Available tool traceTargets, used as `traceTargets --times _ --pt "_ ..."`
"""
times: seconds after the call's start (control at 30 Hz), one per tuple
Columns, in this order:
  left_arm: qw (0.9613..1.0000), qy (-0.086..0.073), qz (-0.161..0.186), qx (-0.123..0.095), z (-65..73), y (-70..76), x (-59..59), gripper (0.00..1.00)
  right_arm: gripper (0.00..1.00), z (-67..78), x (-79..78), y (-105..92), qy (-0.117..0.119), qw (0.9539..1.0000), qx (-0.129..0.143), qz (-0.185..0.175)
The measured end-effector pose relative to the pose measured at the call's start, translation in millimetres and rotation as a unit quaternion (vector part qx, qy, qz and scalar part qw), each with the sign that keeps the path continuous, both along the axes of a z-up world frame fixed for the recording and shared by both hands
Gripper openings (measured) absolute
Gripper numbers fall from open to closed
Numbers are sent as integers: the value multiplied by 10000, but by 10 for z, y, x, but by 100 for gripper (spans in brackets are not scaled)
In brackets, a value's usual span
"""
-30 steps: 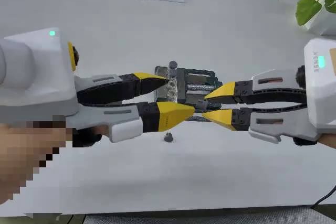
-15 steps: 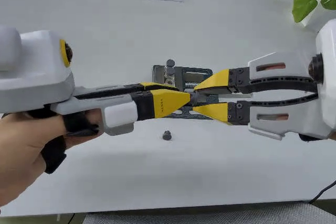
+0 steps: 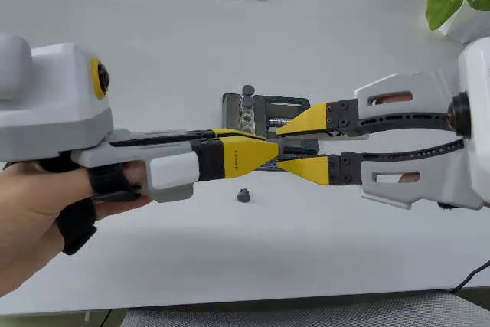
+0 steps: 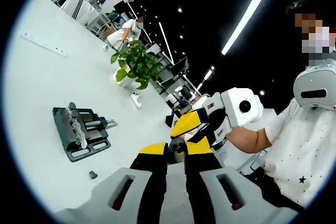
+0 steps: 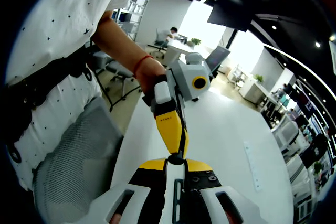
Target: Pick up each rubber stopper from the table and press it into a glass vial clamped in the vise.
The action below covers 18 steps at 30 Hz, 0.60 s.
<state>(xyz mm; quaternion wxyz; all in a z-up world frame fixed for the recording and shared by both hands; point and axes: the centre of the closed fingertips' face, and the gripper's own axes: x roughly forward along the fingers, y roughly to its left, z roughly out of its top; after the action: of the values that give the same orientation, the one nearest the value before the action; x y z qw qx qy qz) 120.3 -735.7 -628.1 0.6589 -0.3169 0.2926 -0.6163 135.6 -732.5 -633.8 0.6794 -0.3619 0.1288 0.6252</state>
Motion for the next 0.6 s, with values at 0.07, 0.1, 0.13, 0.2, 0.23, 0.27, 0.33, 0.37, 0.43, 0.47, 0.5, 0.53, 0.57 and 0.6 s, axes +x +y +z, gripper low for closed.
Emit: traceTargets --times 0.07,0.1,0.13,0.2,0.23,0.27,0.33,0.37,0.43,0.47,0.5,0.53,0.57,0.6 --pt "10000 2 -12 3 0 -10 -6 8 7 -2 -3 -4 -63 10000 -43 41" --pt "10000 32 -37 -8 4 -15 -14 7 7 -4 -7 -5 -75 9999 -64 60" --pt "10000 35 -47 -18 9 -20 -20 6 7 -7 -10 -6 -92 9999 -80 70" --pt "10000 48 -49 -28 16 -25 -21 6 7 -5 -15 -3 -166 9997 -131 125" --pt "9999 73 -56 -44 21 -27 -24 7 7 -4 -13 -5 -169 9997 -141 123" --pt "9999 98 -60 -56 25 -29 -25 7 7 -1 -5 -11 -193 9996 -150 146" --pt "9999 91 -57 -63 30 -32 -22 6 7 -9 1 -23 -248 9993 -209 168" --pt "9999 111 -64 -69 35 -34 -22 6 7 -10 1 -25 -272 9992 -224 178" --pt "9999 110 -72 -65 37 -37 -24 6 7 -8 -4 -23 -276 9992 -228 188" --pt "9999 110 -68 -68 38 -38 -22 5 7 -6 -4 -21 -295 9991 -237 196" --pt "9999 125 -70 -78 42 -37 -23 5 7 -4 -3 -21 -306 9990 -240 203" --pt "9998 131 -70 -89 47 -39 -27 5 7 -3 -3 -21 -325 9989 -243 212" --pt "9998 151 -72 -99 48 -36 -25 5 7 0 -5 -21 -312 9990 -241 202" --pt "9998 161 -71 -114 53 -34 -26 5 7 3 -6 -22 -297 9991 -228 179"
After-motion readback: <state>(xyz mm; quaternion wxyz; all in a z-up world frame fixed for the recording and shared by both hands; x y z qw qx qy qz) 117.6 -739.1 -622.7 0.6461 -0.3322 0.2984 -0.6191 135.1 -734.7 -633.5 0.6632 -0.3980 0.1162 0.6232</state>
